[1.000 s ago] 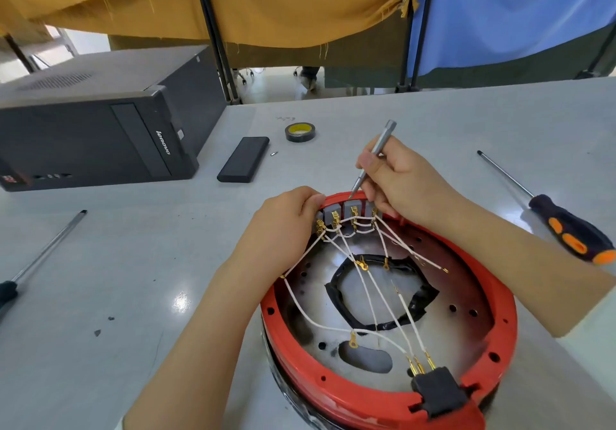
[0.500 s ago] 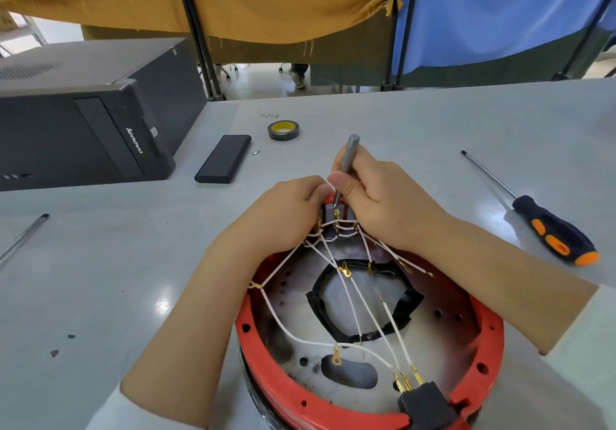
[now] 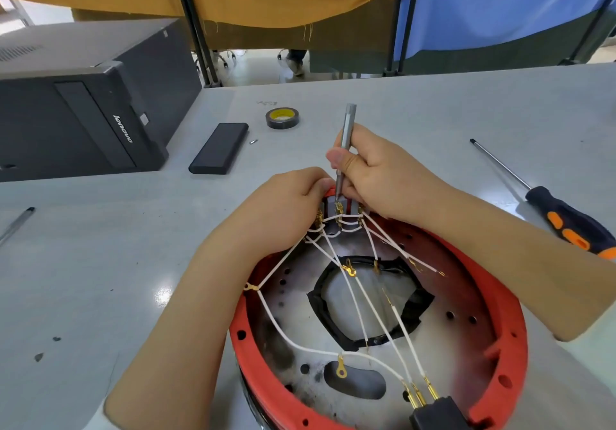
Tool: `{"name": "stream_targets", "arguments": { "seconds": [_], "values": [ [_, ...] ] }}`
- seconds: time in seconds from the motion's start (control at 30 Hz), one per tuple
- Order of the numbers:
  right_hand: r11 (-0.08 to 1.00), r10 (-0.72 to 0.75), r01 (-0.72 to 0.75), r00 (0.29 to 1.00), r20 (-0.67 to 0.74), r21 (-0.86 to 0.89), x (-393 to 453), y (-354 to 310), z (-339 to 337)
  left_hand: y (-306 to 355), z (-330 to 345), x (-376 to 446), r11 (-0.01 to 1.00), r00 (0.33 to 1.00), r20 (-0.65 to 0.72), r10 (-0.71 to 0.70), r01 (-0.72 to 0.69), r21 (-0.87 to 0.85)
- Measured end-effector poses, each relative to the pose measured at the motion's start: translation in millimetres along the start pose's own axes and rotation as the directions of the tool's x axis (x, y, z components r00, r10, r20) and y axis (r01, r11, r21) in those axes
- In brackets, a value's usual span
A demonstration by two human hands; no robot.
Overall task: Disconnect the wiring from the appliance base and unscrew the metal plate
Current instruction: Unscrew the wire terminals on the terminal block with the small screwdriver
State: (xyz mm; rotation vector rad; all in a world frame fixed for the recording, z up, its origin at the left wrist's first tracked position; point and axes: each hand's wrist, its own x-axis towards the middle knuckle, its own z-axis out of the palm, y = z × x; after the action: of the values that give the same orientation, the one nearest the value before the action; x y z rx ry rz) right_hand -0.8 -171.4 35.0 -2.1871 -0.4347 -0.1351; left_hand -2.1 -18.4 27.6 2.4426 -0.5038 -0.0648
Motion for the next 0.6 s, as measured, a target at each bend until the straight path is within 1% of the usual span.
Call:
{"name": "stream_targets", "arguments": {
  "seconds": [0.07, 0.17, 0.27, 0.37, 0.43, 0.5, 0.6],
  "values": [
    [1.000, -0.006, 0.006, 0.999, -0.037, -0.019, -0.7, -0.1, 1.4, 0.1, 0.2, -0.1, 1.000, 1.000, 0.003, -0.003, 0.003, -0.002],
    [0.997, -0.064, 0.061, 0.994, -0.084, -0.046, -7.0, 1.2, 1.9, 0.2, 0.5, -0.2, 1.000, 1.000, 0.004, -0.004, 0.004, -0.001],
    [0.991, -0.132, 0.131, 0.988, -0.081, -0.019, -14.1, 3.3, 0.0, 1.2, 0.1, -1.1, 1.000, 1.000, -0.001, -0.005, 0.004, -0.007],
    [0.988, -0.146, 0.143, 0.987, -0.071, -0.049, -15.5, 2.4, -0.6, 1.3, 0.0, -1.6, 1.000, 1.000, -0.006, -0.003, 0.003, -0.008],
    [0.991, -0.122, 0.118, 0.990, -0.071, -0.058, -14.1, 0.7, 0.7, 1.8, 0.0, -1.7, 1.000, 1.000, -0.006, -0.006, 0.006, -0.002],
    [0.997, -0.065, 0.062, 0.995, -0.073, -0.044, -10.3, -1.3, 0.9, 2.1, -0.1, -1.6, 1.000, 1.000, -0.002, -0.008, 0.008, 0.008],
    [0.999, 0.038, -0.038, 0.999, -0.021, -0.038, -0.5, -5.9, -1.9, 2.0, -0.7, -1.1, 1.000, 1.000, 0.008, -0.009, 0.009, 0.030]
  ]
}}
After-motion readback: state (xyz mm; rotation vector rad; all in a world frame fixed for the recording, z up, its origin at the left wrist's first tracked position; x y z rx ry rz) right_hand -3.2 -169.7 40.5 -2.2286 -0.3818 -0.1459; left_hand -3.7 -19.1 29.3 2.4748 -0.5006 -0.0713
